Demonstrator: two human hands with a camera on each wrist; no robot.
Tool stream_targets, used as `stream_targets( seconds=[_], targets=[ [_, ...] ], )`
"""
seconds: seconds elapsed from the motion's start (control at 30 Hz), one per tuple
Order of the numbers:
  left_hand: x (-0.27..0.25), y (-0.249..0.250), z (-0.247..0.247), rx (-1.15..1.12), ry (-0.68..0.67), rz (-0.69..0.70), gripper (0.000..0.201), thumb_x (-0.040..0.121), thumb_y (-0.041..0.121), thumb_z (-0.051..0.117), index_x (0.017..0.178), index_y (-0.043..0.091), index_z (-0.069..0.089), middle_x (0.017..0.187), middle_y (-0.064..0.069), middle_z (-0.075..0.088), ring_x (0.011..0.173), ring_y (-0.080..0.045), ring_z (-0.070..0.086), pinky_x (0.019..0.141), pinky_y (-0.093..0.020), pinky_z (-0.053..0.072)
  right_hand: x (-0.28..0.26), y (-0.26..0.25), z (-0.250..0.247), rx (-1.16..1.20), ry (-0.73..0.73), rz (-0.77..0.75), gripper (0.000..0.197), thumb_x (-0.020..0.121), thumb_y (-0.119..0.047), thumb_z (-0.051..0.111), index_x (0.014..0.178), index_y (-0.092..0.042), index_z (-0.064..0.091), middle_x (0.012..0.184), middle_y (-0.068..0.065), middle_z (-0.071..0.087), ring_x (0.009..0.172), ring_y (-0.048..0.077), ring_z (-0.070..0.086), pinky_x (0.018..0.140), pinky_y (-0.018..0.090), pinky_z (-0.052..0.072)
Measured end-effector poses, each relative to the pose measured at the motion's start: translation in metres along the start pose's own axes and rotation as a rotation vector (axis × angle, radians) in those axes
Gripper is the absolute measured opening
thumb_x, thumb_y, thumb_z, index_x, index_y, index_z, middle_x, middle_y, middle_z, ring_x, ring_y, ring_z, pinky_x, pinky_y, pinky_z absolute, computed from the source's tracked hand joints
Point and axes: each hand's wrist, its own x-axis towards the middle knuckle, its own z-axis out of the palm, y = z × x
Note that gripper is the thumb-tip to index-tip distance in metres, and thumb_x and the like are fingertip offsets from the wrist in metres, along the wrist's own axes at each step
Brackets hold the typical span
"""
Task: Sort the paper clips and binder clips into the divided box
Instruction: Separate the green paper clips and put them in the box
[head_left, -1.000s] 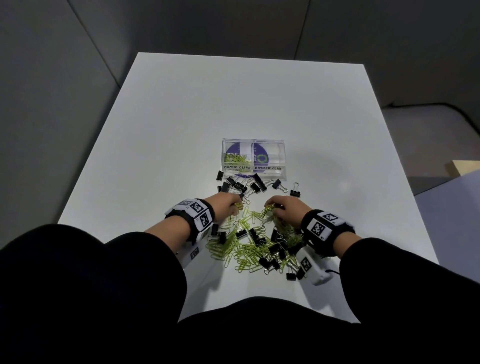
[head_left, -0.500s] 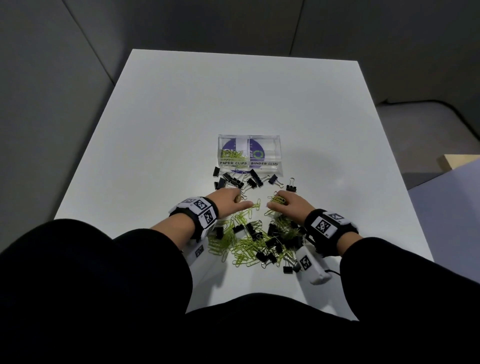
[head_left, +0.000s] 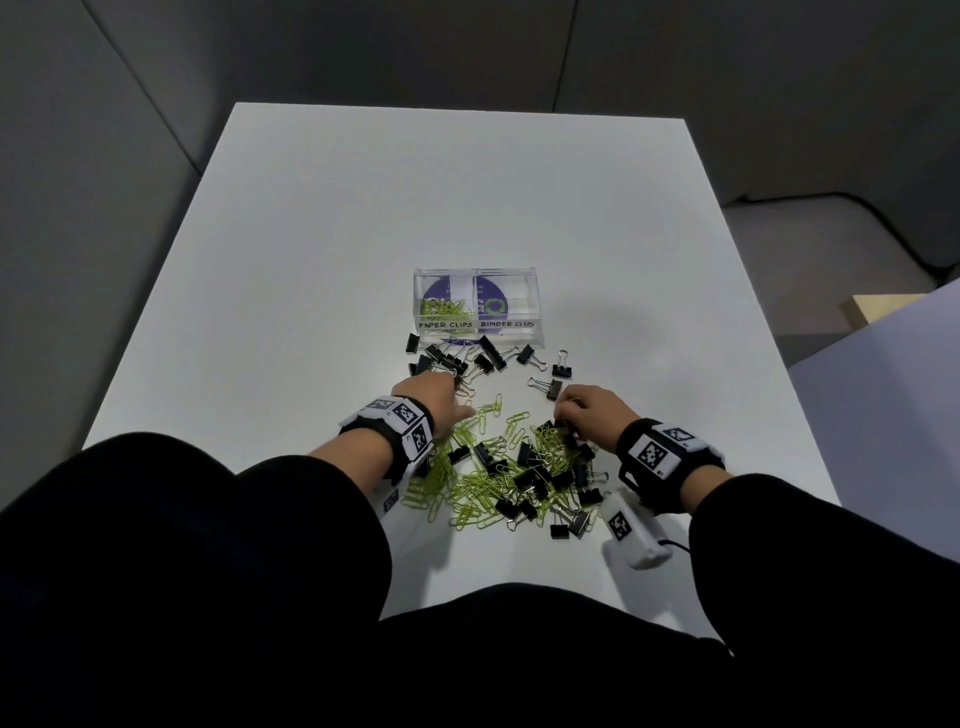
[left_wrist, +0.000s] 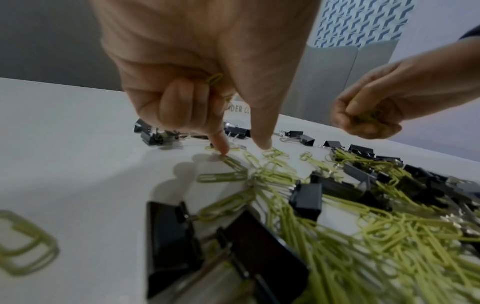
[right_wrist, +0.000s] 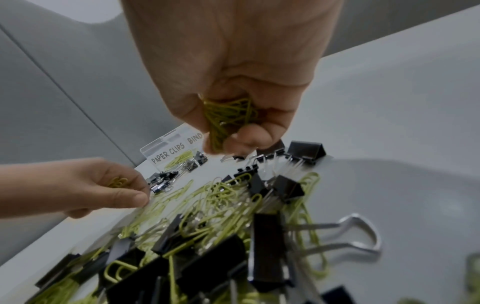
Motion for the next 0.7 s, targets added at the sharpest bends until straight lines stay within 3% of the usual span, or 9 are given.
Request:
stream_targets(
  seconds=[0.07, 0.13, 0.23, 0.33, 0.4, 0.47, 0.53, 0.7],
  targets=[
    [0.000, 0.004, 0.002, 0.011, 0.006, -0.030, 0.048, 0.086, 0.048, 0.057, 0.055, 0.015, 0.040, 0.057, 0.002, 0.047, 0.063, -0.018, 0.052, 0.062, -0.029, 0.045, -0.002, 0.001, -0.003, -0.141, 0.024, 0.013, 0.034, 0.095, -0.028, 0.044, 0.064, -0.015, 0.046, 0.061, -0.003, 0.046, 0.059, 0.016, 0.046, 0.055, 0.026, 0.035],
    [0.001, 0.009, 0.004, 0.028, 0.006, -0.031, 0.050, 0.083, 0.050, 0.059, 0.053, 0.015, 0.039, 0.056, 0.003, 0.046, 0.064, -0.019, 0.054, 0.058, -0.027, 0.042, -0.003, 0.002, -0.005, -0.283, 0.018, 0.040, 0.041, 0.095, -0.041, 0.042, 0.064, -0.015, 0.048, 0.064, 0.000, 0.049, 0.062, 0.017, 0.048, 0.062, 0.029, 0.037],
    [0.004, 0.019, 0.006, 0.038, 0.010, -0.035, 0.050, 0.082, 0.053, 0.059, 0.052, 0.016, 0.043, 0.055, 0.004, 0.047, 0.063, -0.018, 0.054, 0.055, -0.024, 0.039, -0.005, 0.004, -0.002, -0.340, -0.034, 0.056, 0.043, 0.098, -0.039, 0.038, 0.089, -0.003, 0.060, 0.084, 0.010, 0.061, 0.080, 0.026, 0.057, 0.073, 0.033, 0.042],
    [0.006, 0.027, 0.009, -0.017, 0.017, -0.029, 0.054, 0.082, 0.058, 0.055, 0.053, 0.016, 0.038, 0.052, 0.004, 0.041, 0.051, -0.015, 0.044, 0.051, -0.022, 0.034, -0.006, 0.004, 0.005, -0.302, -0.037, 0.055, 0.037, 0.099, -0.031, 0.036, 0.106, -0.001, 0.057, 0.105, 0.017, 0.065, 0.097, 0.031, 0.061, 0.084, 0.037, 0.046],
    [0.007, 0.032, 0.012, -0.036, 0.033, -0.032, 0.048, 0.081, 0.058, 0.056, 0.064, 0.015, 0.045, 0.058, 0.001, 0.047, 0.056, -0.016, 0.049, 0.053, -0.024, 0.036, -0.006, 0.003, 0.007, -0.312, -0.025, 0.054, 0.033, 0.099, -0.029, 0.037, 0.109, -0.003, 0.056, 0.109, 0.017, 0.065, 0.100, 0.031, 0.060, 0.085, 0.038, 0.046],
    [0.009, 0.036, 0.014, -0.033, 0.060, -0.030, 0.046, 0.080, 0.056, 0.058, 0.091, 0.011, 0.056, 0.080, -0.005, 0.063, 0.076, -0.022, 0.061, 0.062, -0.028, 0.041, -0.006, 0.002, 0.007, -0.360, -0.010, 0.052, 0.031, 0.099, -0.030, 0.038, 0.108, -0.006, 0.055, 0.110, 0.015, 0.065, 0.100, 0.031, 0.060, 0.081, 0.036, 0.045],
    [0.009, 0.041, 0.016, -0.045, 0.078, -0.017, 0.051, 0.081, 0.050, 0.060, 0.110, 0.009, 0.053, 0.099, -0.007, 0.065, 0.088, -0.024, 0.061, 0.067, -0.030, 0.042, -0.006, 0.001, 0.008, -0.413, -0.009, 0.048, 0.033, 0.096, -0.036, 0.043, 0.107, -0.008, 0.054, 0.110, 0.012, 0.064, 0.100, 0.029, 0.060, 0.077, 0.035, 0.044],
    [0.010, 0.052, 0.013, -0.058, 0.032, -0.027, 0.038, 0.090, 0.034, 0.054, 0.119, 0.010, 0.051, 0.117, -0.006, 0.061, 0.106, -0.025, 0.059, 0.082, -0.033, 0.045, -0.009, 0.001, 0.017, -0.511, -0.053, 0.053, 0.047, 0.085, -0.049, 0.056, 0.110, -0.009, 0.050, 0.108, 0.009, 0.062, 0.098, 0.027, 0.060, 0.077, 0.035, 0.047]
  ],
)
